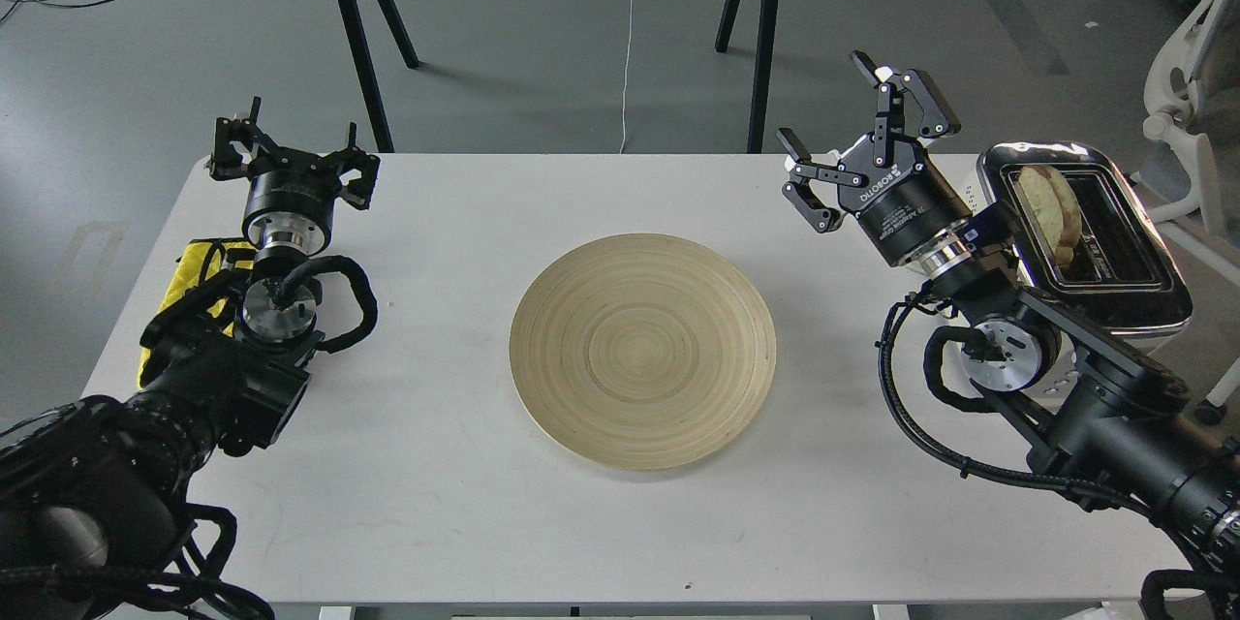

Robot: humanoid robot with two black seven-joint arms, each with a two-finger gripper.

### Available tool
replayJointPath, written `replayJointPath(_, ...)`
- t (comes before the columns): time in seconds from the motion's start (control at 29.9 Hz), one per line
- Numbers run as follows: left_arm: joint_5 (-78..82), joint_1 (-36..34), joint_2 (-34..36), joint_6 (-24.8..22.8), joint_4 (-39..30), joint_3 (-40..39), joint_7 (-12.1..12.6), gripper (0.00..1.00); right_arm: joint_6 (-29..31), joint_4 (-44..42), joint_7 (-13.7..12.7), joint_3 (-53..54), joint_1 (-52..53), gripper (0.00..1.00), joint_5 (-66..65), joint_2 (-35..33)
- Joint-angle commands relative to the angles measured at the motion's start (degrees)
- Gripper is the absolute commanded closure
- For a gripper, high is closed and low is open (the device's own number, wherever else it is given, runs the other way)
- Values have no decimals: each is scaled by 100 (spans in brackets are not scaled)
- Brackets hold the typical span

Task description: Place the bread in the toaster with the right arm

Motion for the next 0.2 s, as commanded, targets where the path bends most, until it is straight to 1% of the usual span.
replayJointPath(0.0, 0, -1, 0, 0, 0, 0, 1, 0, 71, -54, -2, 85, -92, 1, 17, 14)
replayJointPath(0.17, 0, -1, 0, 0, 0, 0, 1, 0, 31, -54, -2, 120, -197, 1, 9, -12)
